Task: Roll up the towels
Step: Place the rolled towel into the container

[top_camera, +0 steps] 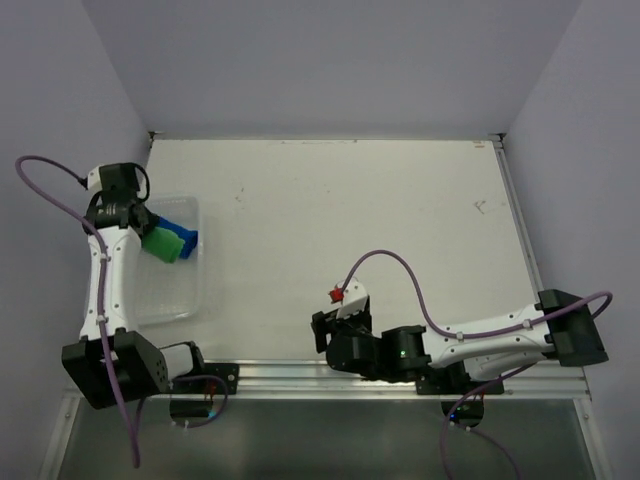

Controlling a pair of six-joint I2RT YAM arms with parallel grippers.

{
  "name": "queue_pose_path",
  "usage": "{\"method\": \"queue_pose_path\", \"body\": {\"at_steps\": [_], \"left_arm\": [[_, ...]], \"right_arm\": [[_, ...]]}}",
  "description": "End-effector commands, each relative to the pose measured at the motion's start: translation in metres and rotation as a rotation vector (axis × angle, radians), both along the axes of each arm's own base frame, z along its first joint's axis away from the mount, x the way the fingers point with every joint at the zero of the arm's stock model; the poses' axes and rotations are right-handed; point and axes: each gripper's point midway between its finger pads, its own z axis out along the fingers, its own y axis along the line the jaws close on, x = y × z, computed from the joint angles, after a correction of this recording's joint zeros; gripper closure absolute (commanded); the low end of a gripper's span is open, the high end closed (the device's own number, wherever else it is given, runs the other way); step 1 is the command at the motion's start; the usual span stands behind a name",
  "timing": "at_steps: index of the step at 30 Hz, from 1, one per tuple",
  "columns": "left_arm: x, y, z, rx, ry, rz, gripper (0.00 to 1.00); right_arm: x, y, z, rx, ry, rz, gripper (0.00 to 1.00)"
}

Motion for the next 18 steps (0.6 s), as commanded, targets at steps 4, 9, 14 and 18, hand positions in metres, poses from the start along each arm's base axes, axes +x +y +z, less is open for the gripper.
{"method": "queue_pose_path", "body": {"at_steps": [4,9,14,18], "left_arm": [[-0.014,0.044,-0.038,-0.047,0.053,0.121,0.84],[-0.031,0.058,-0.077,-0.042,0.141,0.183,0.84],[-0.038,0.048,-0.111,-0.103,0.201,0.173,0.84],[-0.043,0.045,-0.134,-0.132,0.272,0.167,0.84]], "right_arm": [[0.000,-0.012,0.004,-0.004,0.017,0.002,0.23],[0.000,-0.020,0.002,-0.015,0.017,0.005,0.23],[0.003,-0.020,-0.002,-0.003,0.028,-0.007,0.23],[0.003,-0.019,-0.007,-0.002,0.040,-0.012,0.23]]}}
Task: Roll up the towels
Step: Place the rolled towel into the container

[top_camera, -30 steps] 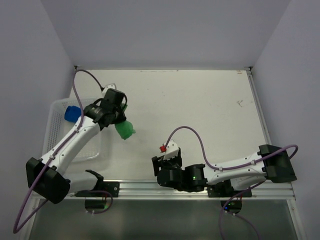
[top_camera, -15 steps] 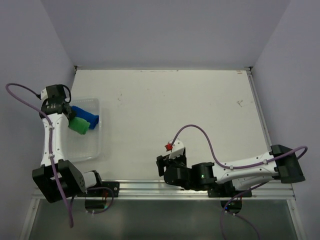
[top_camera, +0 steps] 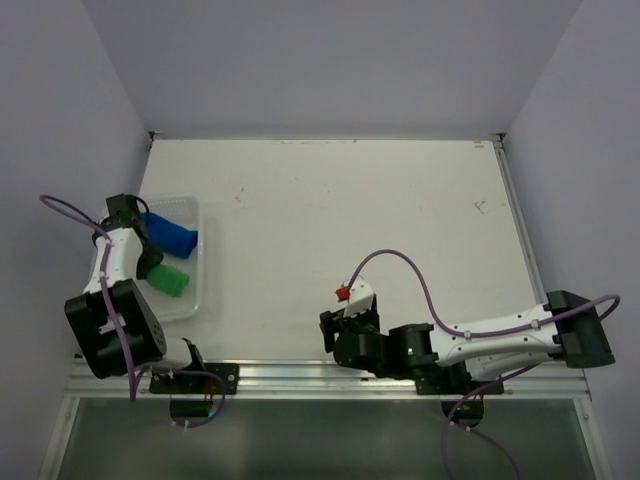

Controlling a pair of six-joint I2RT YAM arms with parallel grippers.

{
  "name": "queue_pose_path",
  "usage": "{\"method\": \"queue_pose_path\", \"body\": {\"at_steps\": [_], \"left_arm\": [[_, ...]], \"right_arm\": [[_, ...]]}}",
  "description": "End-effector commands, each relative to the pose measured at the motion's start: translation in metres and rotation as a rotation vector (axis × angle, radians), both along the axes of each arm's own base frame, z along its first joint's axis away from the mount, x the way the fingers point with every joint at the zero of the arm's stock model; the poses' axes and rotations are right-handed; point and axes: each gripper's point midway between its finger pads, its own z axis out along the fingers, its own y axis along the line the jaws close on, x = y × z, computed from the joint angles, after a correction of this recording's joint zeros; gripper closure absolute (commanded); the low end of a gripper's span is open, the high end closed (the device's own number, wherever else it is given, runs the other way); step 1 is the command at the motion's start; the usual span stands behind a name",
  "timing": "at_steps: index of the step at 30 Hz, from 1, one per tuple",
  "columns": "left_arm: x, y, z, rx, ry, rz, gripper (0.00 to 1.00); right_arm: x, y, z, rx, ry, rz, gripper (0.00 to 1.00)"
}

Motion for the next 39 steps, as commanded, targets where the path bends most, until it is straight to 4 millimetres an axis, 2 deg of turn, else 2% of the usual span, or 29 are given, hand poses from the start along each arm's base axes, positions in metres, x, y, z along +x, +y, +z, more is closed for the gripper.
{"method": "queue_pose_path", "body": {"at_steps": [1,7,11,15,18,20,22,25,30,31,34,39], "left_arm": [[0.011,0.001,-0.013,-0.023,-0.013,-0.018,0.84],[0.019,0.005,-0.027,-0.037,0.024,-0.037,0.83],[0.020,0.007,-0.039,-0.035,0.049,-0.035,0.73],[0.021,0.007,-0.050,-0.056,0.080,-0.045,0.67],[0.022,0.007,-0.053,-0.057,0.088,-0.052,0.58],[0.022,0.007,-0.054,-0.061,0.093,-0.055,0.44],[0.022,0.007,-0.056,-0.064,0.097,-0.056,0.36],[0.022,0.005,-0.058,-0.073,0.102,-0.059,0.28],[0.022,0.008,-0.052,-0.057,0.093,-0.057,0.18],[0.022,0.008,-0.050,-0.052,0.087,-0.053,0.12],[0.025,0.008,-0.043,-0.050,0.069,-0.054,0.06],[0.027,0.010,-0.027,-0.030,0.036,-0.046,0.00]], "right_arm": [[0.001,0.002,0.000,0.035,0.013,-0.020,0.23],[0.001,0.002,-0.008,0.044,0.029,-0.030,0.23],[0.005,-0.002,-0.011,0.037,0.030,-0.041,0.23],[0.009,-0.008,-0.013,0.043,0.035,-0.058,0.23],[0.014,-0.012,-0.014,0.047,0.042,-0.071,0.23],[0.018,-0.013,-0.013,0.055,0.042,-0.083,0.23],[0.020,-0.016,-0.013,0.059,0.041,-0.092,0.23],[0.023,-0.019,-0.007,0.055,0.026,-0.105,0.23],[0.026,-0.026,-0.002,0.070,0.019,-0.109,0.23],[0.027,-0.028,-0.002,0.072,0.020,-0.111,0.23],[0.028,-0.031,-0.001,0.084,0.021,-0.117,0.23],[0.026,-0.032,-0.002,0.091,0.030,-0.113,0.23]]}}
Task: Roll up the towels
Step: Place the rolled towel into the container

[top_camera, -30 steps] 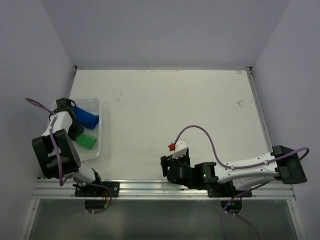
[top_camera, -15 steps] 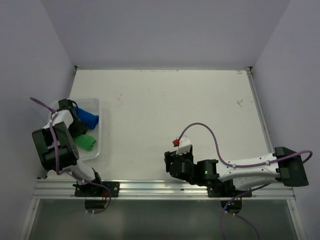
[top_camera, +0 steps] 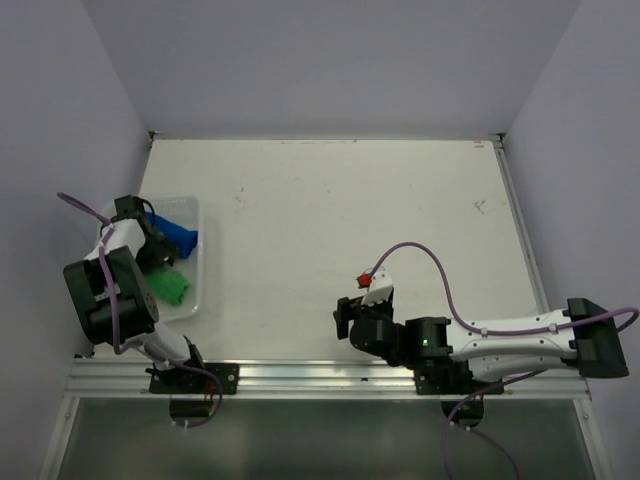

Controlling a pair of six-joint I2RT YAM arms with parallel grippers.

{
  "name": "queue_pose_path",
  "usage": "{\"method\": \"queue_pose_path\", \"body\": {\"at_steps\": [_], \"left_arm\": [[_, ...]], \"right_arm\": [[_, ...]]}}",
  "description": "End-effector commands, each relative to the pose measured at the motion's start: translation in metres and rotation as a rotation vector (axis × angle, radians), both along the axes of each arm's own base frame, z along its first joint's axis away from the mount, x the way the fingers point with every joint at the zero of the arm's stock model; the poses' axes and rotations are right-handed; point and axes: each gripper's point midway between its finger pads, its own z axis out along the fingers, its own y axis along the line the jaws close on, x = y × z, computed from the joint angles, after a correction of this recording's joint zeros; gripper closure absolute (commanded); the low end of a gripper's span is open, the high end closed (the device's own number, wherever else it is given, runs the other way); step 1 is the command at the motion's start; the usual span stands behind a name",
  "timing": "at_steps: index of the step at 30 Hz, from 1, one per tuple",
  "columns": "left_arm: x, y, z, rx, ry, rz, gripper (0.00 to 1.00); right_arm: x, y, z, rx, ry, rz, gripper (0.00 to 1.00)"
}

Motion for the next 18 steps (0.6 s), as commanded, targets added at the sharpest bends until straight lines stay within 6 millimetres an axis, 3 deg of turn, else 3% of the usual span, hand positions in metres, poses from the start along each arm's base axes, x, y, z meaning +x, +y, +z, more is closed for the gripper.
{"method": "queue_pose_path", "body": {"at_steps": [1,11,18], "left_arm": [[0.015,0.010,0.029,0.044,-0.090,0.015,0.00],[0.002,0.012,0.040,0.077,-0.068,0.031,0.00],[0.003,0.024,0.083,0.173,-0.151,0.064,0.00]], "right_arm": [[0.002,0.000,0.005,0.033,-0.004,-0.013,0.23],[-0.001,0.001,0.003,0.042,0.010,-0.002,0.23],[-0.004,0.005,0.002,0.058,0.034,0.006,0.21]]}}
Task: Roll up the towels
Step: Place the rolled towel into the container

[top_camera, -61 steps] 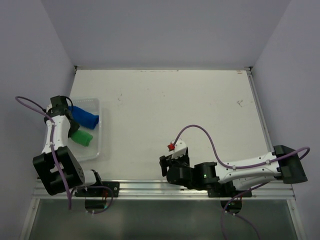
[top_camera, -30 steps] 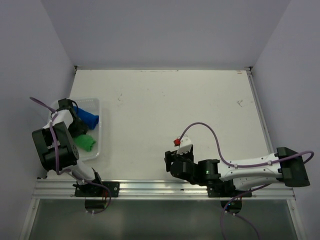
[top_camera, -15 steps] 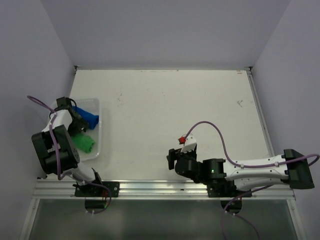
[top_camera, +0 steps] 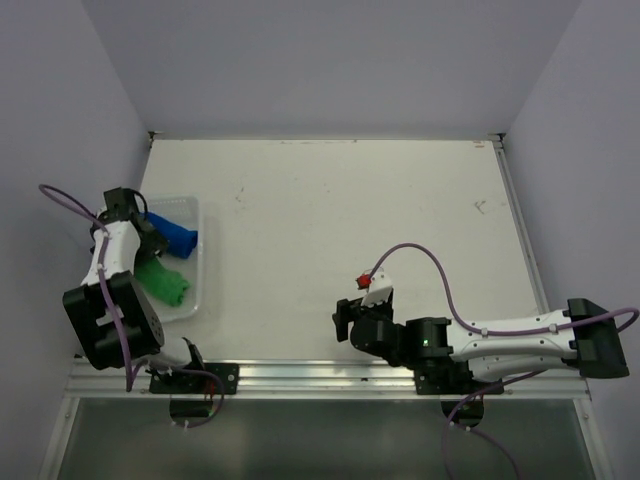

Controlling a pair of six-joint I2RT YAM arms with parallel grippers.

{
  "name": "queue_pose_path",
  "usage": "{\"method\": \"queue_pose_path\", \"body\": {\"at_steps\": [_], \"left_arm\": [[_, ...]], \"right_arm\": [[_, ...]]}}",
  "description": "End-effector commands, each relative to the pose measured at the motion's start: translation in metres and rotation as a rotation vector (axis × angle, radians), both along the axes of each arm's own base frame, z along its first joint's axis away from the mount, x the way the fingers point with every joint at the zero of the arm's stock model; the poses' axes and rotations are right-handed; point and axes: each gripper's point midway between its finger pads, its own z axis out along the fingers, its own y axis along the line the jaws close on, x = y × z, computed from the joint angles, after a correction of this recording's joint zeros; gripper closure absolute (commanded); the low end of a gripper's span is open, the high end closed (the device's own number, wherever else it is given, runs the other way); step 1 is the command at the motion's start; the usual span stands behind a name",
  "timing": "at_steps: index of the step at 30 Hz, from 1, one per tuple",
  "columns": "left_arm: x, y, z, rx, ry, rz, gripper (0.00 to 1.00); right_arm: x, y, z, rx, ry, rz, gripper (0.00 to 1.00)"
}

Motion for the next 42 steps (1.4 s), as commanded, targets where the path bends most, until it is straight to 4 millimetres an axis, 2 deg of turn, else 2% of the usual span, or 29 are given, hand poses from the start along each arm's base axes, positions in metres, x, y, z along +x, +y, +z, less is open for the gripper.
{"method": "queue_pose_path", "body": {"at_steps": [1,5,9,12,16,17,18,20,21,22,24,25,30,31,32,33,35,36,38,39,42], "left_arm": [[0.007,0.016,0.044,0.096,-0.102,0.043,0.00],[0.009,0.018,0.060,0.113,-0.117,0.036,0.00],[0.026,0.009,0.085,0.091,-0.221,-0.048,0.00],[0.043,-0.001,0.125,0.180,-0.332,-0.109,0.00],[0.083,-0.059,0.178,0.144,-0.529,-0.303,0.00],[0.089,-0.068,0.192,0.148,-0.583,-0.334,0.00],[0.097,-0.089,0.199,0.130,-0.617,-0.401,0.00],[0.105,-0.112,0.219,0.132,-0.704,-0.472,0.00],[0.108,-0.141,0.222,0.096,-0.739,-0.554,0.00],[0.113,-0.156,0.225,0.087,-0.784,-0.602,0.00],[0.112,-0.184,0.225,0.064,-0.813,-0.682,0.00],[0.113,-0.191,0.222,0.060,-0.823,-0.703,0.00],[0.115,-0.228,0.207,0.068,-0.809,-0.841,0.00],[0.114,-0.231,0.205,0.073,-0.802,-0.854,0.00],[0.114,-0.233,0.206,0.077,-0.806,-0.861,0.00],[0.112,-0.233,0.200,0.085,-0.796,-0.877,0.00],[0.108,-0.231,0.206,0.107,-0.833,-0.874,0.00],[0.104,-0.232,0.195,0.114,-0.817,-0.884,0.00],[0.100,-0.240,0.200,0.108,-0.873,-0.913,0.00],[0.098,-0.240,0.192,0.109,-0.860,-0.919,0.00],[0.100,-0.241,0.185,0.111,-0.844,-0.928,0.00]], "right_arm": [[-0.001,0.005,0.006,0.060,0.016,-0.012,0.21],[-0.002,0.003,0.007,0.073,0.024,-0.014,0.21],[0.001,0.000,0.015,0.063,0.001,-0.008,0.20],[0.005,0.000,0.024,0.052,-0.004,0.000,0.18],[0.025,-0.009,0.035,0.005,-0.014,-0.031,0.15],[0.028,-0.008,0.037,0.004,-0.002,-0.025,0.14],[0.032,-0.010,0.039,-0.002,0.003,-0.025,0.13],[0.052,-0.020,0.045,0.005,0.030,-0.081,0.13],[0.057,-0.022,0.045,-0.002,0.048,-0.068,0.12],[0.072,-0.037,0.046,-0.012,0.059,-0.126,0.12],[0.085,-0.044,0.061,0.011,0.076,-0.127,0.11],[0.104,-0.063,0.066,0.025,0.085,-0.202,0.11],[0.145,-0.112,0.097,0.073,0.104,-0.322,0.10],[0.153,-0.123,0.098,0.061,0.104,-0.357,0.10],[0.158,-0.126,0.107,0.055,0.088,-0.365,0.09],[0.161,-0.129,0.108,0.029,0.084,-0.368,0.09],[0.168,-0.133,0.112,-0.004,0.075,-0.394,0.09],[0.171,-0.135,0.112,-0.022,0.071,-0.392,0.08],[0.176,-0.137,0.112,-0.050,0.062,-0.402,0.07],[0.178,-0.137,0.113,-0.067,0.055,-0.395,0.06],[0.185,-0.145,0.115,-0.115,0.037,-0.427,0.04]]}}
